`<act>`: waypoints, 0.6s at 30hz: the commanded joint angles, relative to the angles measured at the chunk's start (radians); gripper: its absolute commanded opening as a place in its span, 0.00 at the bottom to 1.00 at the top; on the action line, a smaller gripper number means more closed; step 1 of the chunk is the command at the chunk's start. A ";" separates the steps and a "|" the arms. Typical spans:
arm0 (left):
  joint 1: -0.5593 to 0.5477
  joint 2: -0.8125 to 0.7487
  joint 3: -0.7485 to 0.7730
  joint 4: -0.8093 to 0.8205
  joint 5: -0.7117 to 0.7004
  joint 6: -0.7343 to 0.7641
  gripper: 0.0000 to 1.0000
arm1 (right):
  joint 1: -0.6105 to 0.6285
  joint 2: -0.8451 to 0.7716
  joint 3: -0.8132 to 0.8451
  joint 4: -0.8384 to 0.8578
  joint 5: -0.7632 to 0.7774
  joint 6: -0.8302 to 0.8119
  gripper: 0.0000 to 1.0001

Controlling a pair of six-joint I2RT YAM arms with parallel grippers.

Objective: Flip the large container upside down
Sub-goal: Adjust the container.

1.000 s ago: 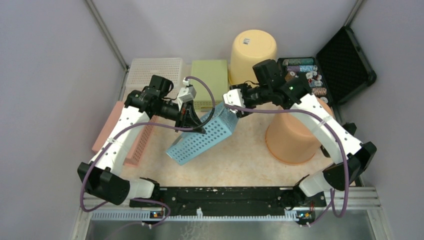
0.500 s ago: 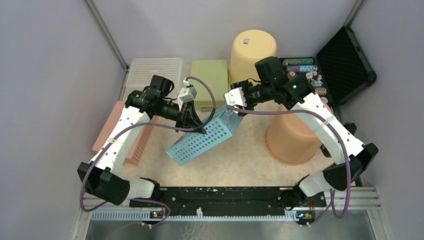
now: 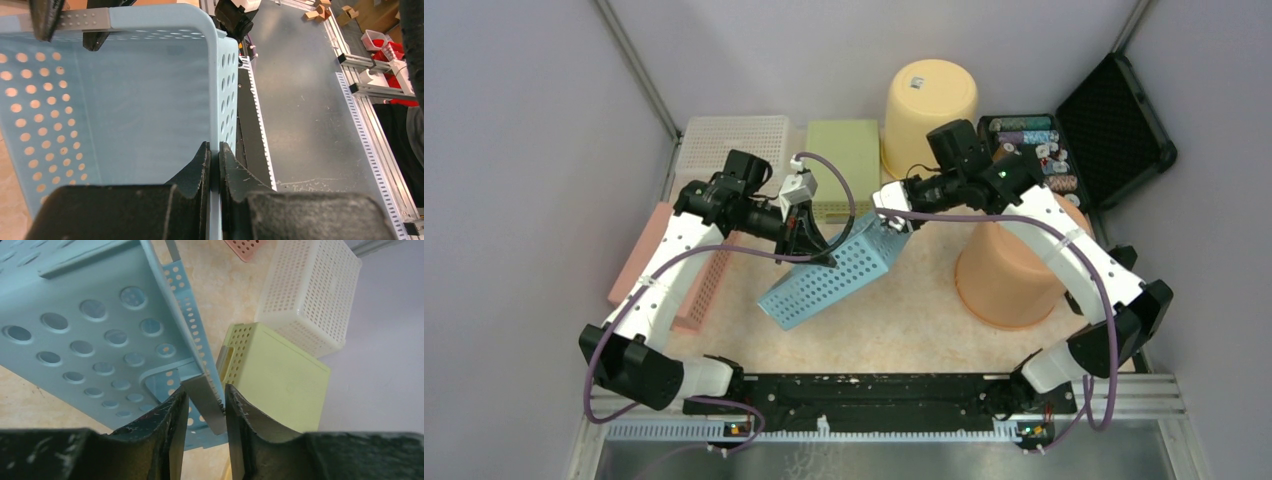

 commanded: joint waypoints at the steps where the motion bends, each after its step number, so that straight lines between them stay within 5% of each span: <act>1: -0.003 -0.035 -0.004 0.046 0.052 0.004 0.00 | -0.012 -0.005 -0.039 0.026 -0.078 0.007 0.28; 7: -0.003 -0.048 -0.011 0.075 0.038 -0.020 0.06 | -0.012 -0.038 -0.097 0.043 -0.100 0.031 0.15; 11: -0.003 -0.065 -0.013 0.122 0.009 -0.057 0.38 | -0.014 -0.067 -0.127 0.068 -0.089 0.063 0.10; 16: -0.002 -0.091 0.003 0.144 -0.040 -0.076 0.97 | -0.020 -0.116 -0.180 0.121 -0.048 0.136 0.00; 18: 0.000 -0.103 0.025 0.146 -0.072 -0.079 0.99 | -0.023 -0.138 -0.200 0.134 -0.037 0.170 0.00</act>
